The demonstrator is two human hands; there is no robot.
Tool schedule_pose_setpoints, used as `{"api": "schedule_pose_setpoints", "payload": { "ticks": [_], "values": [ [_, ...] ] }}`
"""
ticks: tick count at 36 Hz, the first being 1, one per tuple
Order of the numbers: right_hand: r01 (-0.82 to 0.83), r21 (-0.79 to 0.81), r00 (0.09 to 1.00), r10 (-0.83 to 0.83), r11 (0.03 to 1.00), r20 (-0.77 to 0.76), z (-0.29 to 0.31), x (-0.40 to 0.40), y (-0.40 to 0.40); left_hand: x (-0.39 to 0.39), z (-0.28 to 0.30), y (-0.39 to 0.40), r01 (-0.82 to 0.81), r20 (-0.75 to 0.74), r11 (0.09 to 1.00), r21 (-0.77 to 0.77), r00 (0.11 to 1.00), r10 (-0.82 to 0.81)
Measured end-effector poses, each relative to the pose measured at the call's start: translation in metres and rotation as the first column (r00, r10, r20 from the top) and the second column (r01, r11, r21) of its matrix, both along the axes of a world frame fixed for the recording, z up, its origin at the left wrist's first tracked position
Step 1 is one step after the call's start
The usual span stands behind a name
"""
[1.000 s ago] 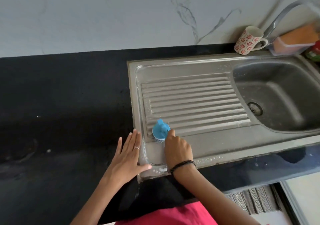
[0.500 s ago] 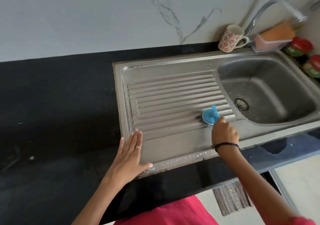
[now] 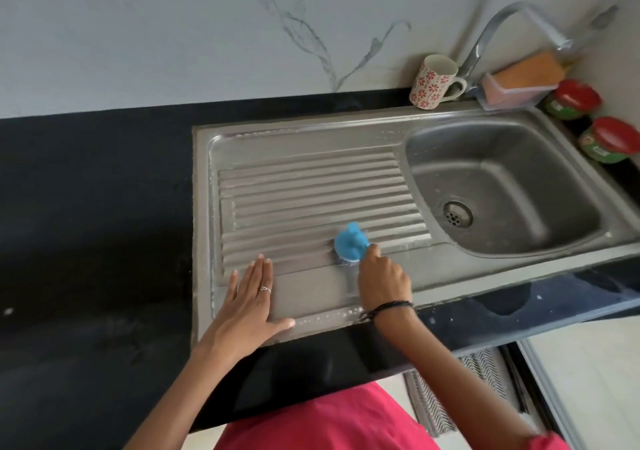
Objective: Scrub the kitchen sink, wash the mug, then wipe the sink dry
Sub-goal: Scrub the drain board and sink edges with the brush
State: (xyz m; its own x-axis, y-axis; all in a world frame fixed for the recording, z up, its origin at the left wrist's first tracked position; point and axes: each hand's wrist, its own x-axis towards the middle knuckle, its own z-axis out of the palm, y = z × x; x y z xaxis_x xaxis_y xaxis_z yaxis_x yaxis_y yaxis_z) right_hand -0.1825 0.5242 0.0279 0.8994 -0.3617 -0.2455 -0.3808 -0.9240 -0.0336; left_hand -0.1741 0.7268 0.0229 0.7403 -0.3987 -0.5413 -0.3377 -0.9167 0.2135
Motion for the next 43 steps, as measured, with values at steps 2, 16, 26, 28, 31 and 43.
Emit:
{"api": "schedule_pose_setpoints", "payload": {
  "ticks": [2,16,26,28,31,43],
  "values": [
    [0.063,-0.052,0.998,-0.063,0.997,0.012,0.004,-0.002,-0.04,-0.003,-0.001,-0.013,-0.009,-0.016,1.0,-0.004,1.0,0.009],
    [0.046,-0.068,0.991,-0.054,0.997,-0.125,0.024,-0.055,-0.122,-0.025,-0.01,-0.089,-0.105,-0.039,0.994,-0.04,0.994,0.103],
    [-0.358,0.203,0.915,0.386,0.911,-0.12,0.019,-0.041,-0.03,-0.054,-0.01,-0.066,-0.353,-0.004,0.935,0.0,0.935,0.353],
    [-0.343,0.168,0.926,0.362,0.924,-0.104,0.017,-0.038,-0.046,-0.059,-0.009,-0.054,-0.385,0.009,0.923,0.005,0.923,0.385],
    [-0.217,0.059,0.971,0.221,0.974,-0.087,0.014,-0.032,-0.086,-0.063,-0.009,-0.037,-0.41,0.011,0.912,0.022,0.912,0.41],
    [-0.021,0.101,0.997,0.029,0.995,-0.076,0.011,-0.018,-0.028,-0.056,-0.002,-0.004,-0.317,-0.029,0.947,-0.042,0.948,0.316]
  ]
}}
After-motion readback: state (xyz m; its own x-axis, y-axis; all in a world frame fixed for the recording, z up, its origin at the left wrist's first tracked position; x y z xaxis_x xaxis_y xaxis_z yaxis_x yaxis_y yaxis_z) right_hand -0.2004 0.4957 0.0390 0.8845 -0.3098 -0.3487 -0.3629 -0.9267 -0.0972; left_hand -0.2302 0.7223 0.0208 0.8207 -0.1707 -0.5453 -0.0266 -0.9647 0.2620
